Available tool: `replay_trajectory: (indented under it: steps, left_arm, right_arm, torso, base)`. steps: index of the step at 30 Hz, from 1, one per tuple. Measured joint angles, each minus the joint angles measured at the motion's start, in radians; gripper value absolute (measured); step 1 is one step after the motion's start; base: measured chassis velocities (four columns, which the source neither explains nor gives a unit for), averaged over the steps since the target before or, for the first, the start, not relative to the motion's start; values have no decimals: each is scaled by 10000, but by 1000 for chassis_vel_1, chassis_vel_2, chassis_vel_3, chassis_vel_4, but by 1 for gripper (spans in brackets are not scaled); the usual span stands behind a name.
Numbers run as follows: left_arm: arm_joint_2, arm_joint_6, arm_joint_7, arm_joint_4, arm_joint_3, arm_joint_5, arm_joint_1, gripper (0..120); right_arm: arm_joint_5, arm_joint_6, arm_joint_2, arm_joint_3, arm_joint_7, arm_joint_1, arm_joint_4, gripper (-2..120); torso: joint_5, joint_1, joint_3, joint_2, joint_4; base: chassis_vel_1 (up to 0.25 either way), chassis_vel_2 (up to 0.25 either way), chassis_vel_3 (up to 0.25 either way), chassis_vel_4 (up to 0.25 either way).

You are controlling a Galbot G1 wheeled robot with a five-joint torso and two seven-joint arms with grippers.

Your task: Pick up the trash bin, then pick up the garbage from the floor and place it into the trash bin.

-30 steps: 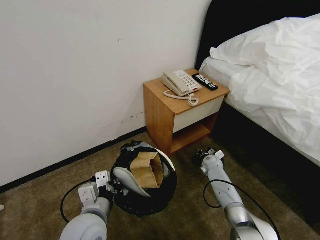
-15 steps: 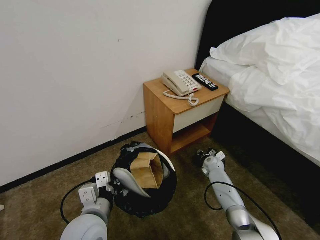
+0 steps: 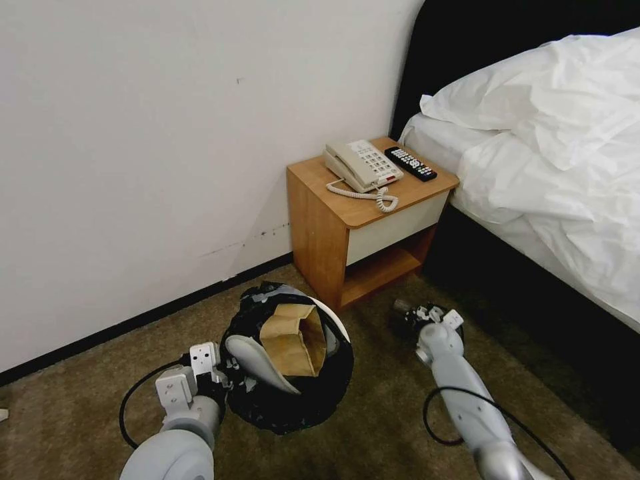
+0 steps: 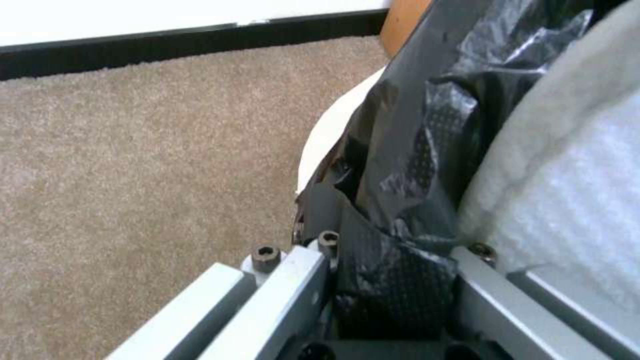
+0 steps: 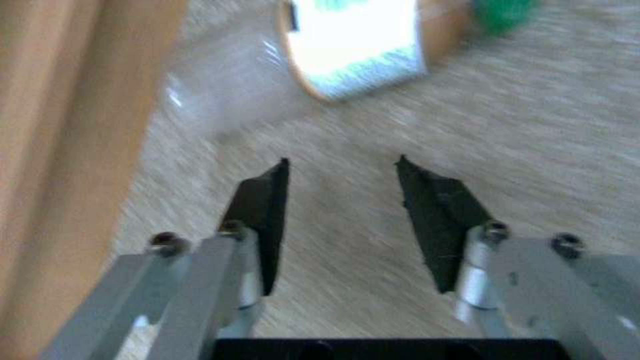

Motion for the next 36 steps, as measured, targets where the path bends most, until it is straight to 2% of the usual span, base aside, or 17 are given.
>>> replay_trajectory:
  steps: [1,3,4,7,8,10,11,14,15,19,20,25,36]
  left_arm:
    - [0,0,0,0,0,0,0,0]
    - [-50,-5,28,-21,0,65,7,0]
    - [-50,-5,28,-21,0,65,7,0]
    - [-96,-18,87,-64,0,176,66,0]
    - [-96,-18,87,-64,0,176,66,0]
    - [-121,-42,141,-82,-21,267,115,0]
    - [-121,-42,141,-82,-21,267,115,0]
    - [-201,-78,213,-105,-32,411,183,0]
    - [-201,-78,213,-105,-32,411,183,0]
    - [-363,-123,373,-131,24,702,314,0]
    - [-363,-123,373,-131,24,702,314,0]
    - [-561,-173,517,-117,102,1001,376,0]
    - [-650,-227,620,-59,70,1186,375,0]
  right_arm:
    - [0,0,0,0,0,0,0,49]
    - [49,-133,-404,-263,102,-600,796,61]
    - [49,-133,-404,-263,102,-600,796,61]
    - [-118,-236,-943,-558,119,-1186,1644,76]
    - [-118,-236,-943,-558,119,-1186,1644,76]
    - [-377,-298,-1523,-787,103,-1599,2262,88]
    - [-377,-298,-1523,-787,103,-1599,2262,88]
    - [-645,-363,-2307,-991,-52,-1903,2725,99]
    - [-645,-363,-2307,-991,-52,-1903,2725,99]
    - [-951,-393,-3231,-1319,-467,-2044,3056,100]
    - [-951,-393,-3231,-1319,-467,-2044,3056,100]
    - [-1406,-383,-3960,-1683,-1303,-2047,3097,100]
    - [-2428,-137,-4480,-2357,-2508,-1560,2504,100]
  torso:
    - [0,0,0,0,0]
    - [1,0,0,0,2]
    - [1,0,0,0,2]
    - [1,0,0,-1,4]
    - [1,0,0,-1,4]
    - [1,-1,0,0,5]
    - [1,-1,0,0,5]
    - [-1,0,-1,0,0]
    - [-1,0,-1,0,0]
    - [-1,0,0,0,4]
    - [-1,0,0,0,4]
    - [1,0,0,0,3]
    - [0,0,1,0,3]
  base:
    - [0,0,0,0]
    - [0,0,0,0]
    - [0,0,0,0]
    - [0,0,0,0]
    - [0,0,0,0]
    - [0,0,0,0]
    - [0,0,0,0]
    - [0,0,0,0]
    - [0,0,0,0]
    - [0,0,0,0]
    - [0,0,0,0]
    - [0,0,0,0]
    - [0,0,0,0]
